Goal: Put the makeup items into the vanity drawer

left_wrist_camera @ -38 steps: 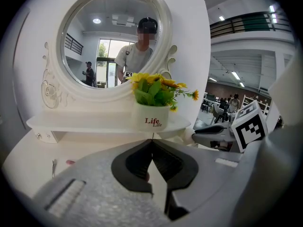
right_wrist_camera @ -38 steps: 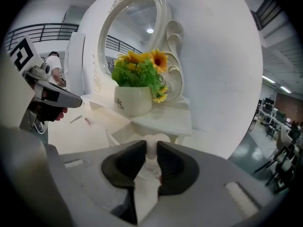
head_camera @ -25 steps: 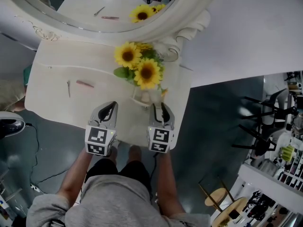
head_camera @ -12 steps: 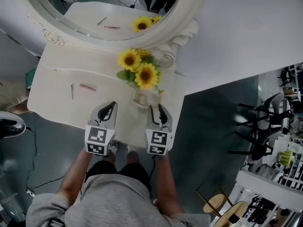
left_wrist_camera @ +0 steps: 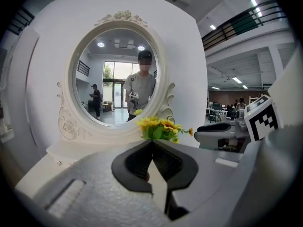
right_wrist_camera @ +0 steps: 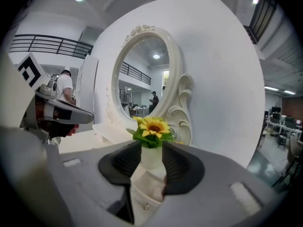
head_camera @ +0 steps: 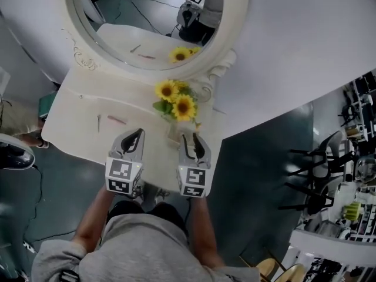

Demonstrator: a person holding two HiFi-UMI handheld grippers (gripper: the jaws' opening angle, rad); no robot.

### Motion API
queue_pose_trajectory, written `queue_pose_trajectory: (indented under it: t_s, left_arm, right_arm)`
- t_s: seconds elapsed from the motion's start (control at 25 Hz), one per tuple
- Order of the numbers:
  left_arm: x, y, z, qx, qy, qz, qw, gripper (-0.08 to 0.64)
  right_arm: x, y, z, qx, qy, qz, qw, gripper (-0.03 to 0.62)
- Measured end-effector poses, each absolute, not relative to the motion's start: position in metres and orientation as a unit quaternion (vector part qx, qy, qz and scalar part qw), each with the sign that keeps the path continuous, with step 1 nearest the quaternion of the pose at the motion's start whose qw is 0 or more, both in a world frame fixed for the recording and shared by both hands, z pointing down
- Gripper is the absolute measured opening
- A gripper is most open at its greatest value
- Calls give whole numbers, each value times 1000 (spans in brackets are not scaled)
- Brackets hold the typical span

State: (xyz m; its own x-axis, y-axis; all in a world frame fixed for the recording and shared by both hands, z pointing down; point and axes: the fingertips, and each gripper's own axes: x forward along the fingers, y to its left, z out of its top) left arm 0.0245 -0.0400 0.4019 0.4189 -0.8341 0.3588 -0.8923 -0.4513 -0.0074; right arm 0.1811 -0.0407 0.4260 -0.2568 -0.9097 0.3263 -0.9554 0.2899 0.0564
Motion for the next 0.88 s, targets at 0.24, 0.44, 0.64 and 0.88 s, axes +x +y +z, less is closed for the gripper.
queue_pose_trajectory:
  t_s: [0.24,0.44,0.64,0.88]
  left_arm:
    - [12,-37,374,830,-536,138,72,11]
    - [3,-31,364,820,-553,133,62,11]
    - [-11,-24,361,803,-579,129,62,11]
    - [-25,-18,363,777,-613,127,68,11]
  right_arm:
    - [162,-38,395,580,-804,51,124,117]
    - [147,-34,381,562,-819,33,116,97]
    - [130,-32,373,536,-837,16,111,49]
    - [108,-38,369,494,-862,2,110,11]
